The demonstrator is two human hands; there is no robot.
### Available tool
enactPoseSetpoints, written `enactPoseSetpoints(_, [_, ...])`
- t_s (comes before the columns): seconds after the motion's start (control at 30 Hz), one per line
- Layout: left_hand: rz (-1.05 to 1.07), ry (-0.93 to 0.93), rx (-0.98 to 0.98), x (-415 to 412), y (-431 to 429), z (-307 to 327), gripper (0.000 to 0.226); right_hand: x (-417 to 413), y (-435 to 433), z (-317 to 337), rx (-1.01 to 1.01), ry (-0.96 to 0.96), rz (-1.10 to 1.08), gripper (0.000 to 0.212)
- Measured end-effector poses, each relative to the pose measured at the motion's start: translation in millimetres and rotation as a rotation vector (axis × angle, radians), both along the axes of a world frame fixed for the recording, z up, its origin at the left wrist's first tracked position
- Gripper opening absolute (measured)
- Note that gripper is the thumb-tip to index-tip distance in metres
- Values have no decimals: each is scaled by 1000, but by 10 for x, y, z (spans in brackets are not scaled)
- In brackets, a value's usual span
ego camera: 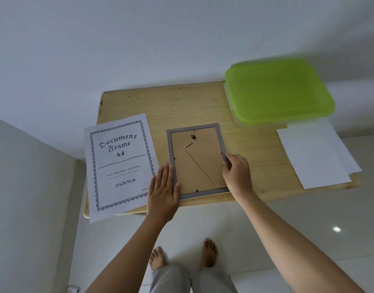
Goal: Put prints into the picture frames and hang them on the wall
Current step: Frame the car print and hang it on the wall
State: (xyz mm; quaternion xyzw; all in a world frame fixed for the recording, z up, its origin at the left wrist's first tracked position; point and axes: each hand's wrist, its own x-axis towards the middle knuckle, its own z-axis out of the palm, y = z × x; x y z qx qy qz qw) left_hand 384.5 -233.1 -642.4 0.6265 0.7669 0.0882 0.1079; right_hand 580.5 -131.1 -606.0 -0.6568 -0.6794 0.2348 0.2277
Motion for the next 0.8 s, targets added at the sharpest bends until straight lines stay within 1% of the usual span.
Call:
enactPoseSetpoints(0.13, [-10, -22, 8, -1, -13, -3, 61, -84, -58, 37, -50, 184, -163, 33])
enactPoseSetpoints(0.23, [-22, -22, 24, -7, -16, -16, 60, -54, -33, 117, -141, 352, -256, 29])
enactPoseSetpoints(0.3, [-26, -31, 19, -12, -19, -22, 58, -17, -36, 162, -195, 419, -289, 31])
enactPoseSetpoints(0.47, [-45, -46, -28, -23, -18, 12, 61, 5, -114, 163, -263, 496, -229, 33])
enactPoseSetpoints(0.6, [-50, -120, -48, -69, -1, 53, 64, -20, -174, 201, -223, 521, -244, 35])
enactPoseSetpoints(0.73, [-62, -183, -68, -111, 55, 140, 72, -35, -199, 307, -193, 544, -261, 36])
enactPoseSetpoints(0.8, [-69, -186, -95, -127, 74, 191, 67, -38, -193, 347, -179, 548, -267, 36])
